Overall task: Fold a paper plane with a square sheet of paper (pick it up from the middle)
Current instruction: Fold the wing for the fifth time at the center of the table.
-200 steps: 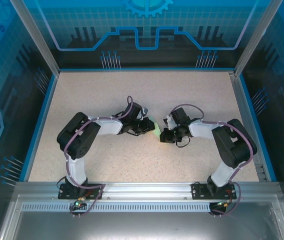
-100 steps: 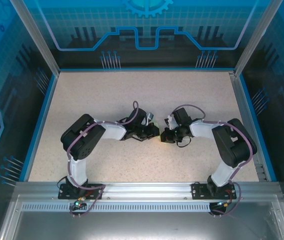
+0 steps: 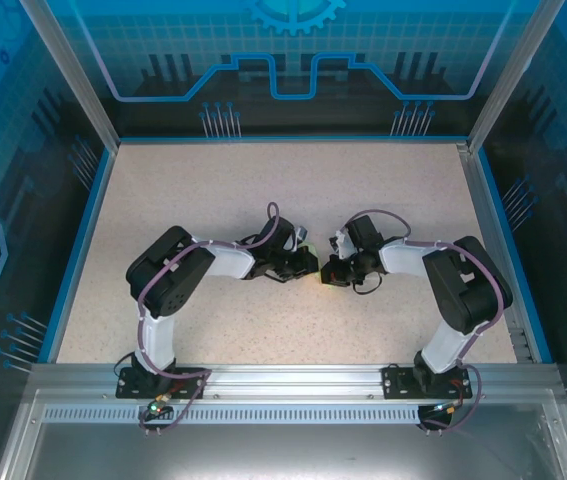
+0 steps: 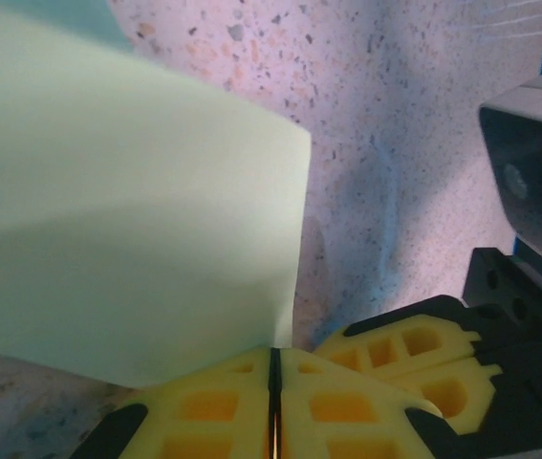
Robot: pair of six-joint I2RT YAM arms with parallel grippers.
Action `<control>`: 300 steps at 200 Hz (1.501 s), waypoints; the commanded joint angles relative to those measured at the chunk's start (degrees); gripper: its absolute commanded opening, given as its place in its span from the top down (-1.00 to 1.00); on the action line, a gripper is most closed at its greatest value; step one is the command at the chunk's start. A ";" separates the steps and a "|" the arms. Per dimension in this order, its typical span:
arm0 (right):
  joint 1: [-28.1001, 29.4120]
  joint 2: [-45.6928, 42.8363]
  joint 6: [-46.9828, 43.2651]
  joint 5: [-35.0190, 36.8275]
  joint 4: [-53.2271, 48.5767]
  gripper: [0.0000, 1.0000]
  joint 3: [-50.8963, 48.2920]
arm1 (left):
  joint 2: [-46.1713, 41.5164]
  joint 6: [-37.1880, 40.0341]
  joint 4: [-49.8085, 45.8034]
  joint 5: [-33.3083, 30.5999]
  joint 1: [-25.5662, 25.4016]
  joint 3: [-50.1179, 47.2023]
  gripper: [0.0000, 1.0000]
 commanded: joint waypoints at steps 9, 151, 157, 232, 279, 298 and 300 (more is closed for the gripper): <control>-1.07 2.20 0.75 1.56 -1.51 0.93 -1.80 | 1.22 2.53 -5.17 -3.49 -0.47 1.25 0.77; -1.19 2.46 -0.39 3.24 -4.17 0.93 -3.16 | 2.34 9.76 -16.34 -7.27 2.71 9.08 0.78; -1.18 2.49 -0.35 3.22 -4.21 0.93 -3.05 | 2.44 10.04 -16.65 -7.18 2.90 9.35 0.78; -1.20 2.82 -0.41 3.21 -4.17 0.93 -2.90 | 3.42 13.73 -20.03 -6.21 5.33 11.98 0.78; -1.24 2.81 -0.65 3.18 -4.46 0.94 -2.92 | 4.49 15.17 -20.34 -6.22 6.16 12.10 0.77; -1.18 2.99 -0.73 3.21 -4.49 0.94 -2.91 | 5.41 16.25 -21.25 -6.48 6.72 12.74 0.77; -1.21 2.99 -0.74 3.23 -4.51 0.94 -2.87 | 5.43 16.33 -21.37 -6.52 6.86 12.82 0.77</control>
